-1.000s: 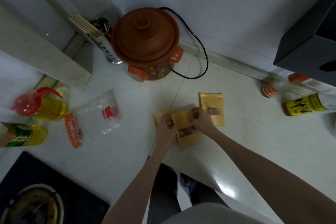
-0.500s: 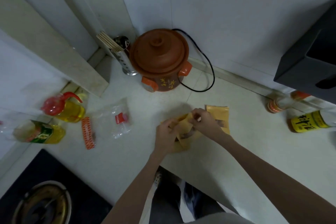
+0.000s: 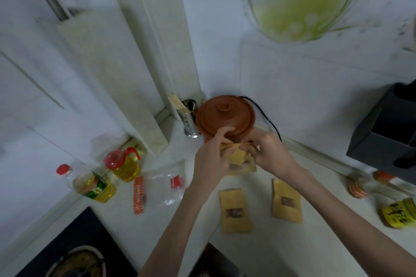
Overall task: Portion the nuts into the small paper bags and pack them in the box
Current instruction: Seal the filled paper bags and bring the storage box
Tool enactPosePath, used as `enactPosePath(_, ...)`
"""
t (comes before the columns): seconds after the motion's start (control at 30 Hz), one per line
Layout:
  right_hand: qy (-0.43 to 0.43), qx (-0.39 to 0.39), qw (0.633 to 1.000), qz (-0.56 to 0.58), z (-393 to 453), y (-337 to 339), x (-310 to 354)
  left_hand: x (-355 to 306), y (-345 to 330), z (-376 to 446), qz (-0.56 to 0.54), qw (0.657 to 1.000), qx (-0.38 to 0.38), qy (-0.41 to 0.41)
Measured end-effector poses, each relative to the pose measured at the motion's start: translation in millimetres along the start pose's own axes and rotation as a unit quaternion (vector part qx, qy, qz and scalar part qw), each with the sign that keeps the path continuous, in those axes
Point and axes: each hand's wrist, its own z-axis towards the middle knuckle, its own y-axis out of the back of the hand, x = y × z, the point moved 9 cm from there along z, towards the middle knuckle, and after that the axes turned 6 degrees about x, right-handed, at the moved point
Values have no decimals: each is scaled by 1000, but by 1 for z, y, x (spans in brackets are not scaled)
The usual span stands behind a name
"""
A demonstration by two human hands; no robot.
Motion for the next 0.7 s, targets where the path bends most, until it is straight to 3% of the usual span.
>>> enactPosePath(0.13,43,-28,997,-49,3,22,27,-35,26,11,61,997,-21,-53)
enactPosePath(0.33,32,-14,996,-78,7,36,34,-57,42,14,82,993,-39,-78)
enactPosePath(0.7,67,26,990,-121,10,29,42,-47,43,11,42,998,-2,-53)
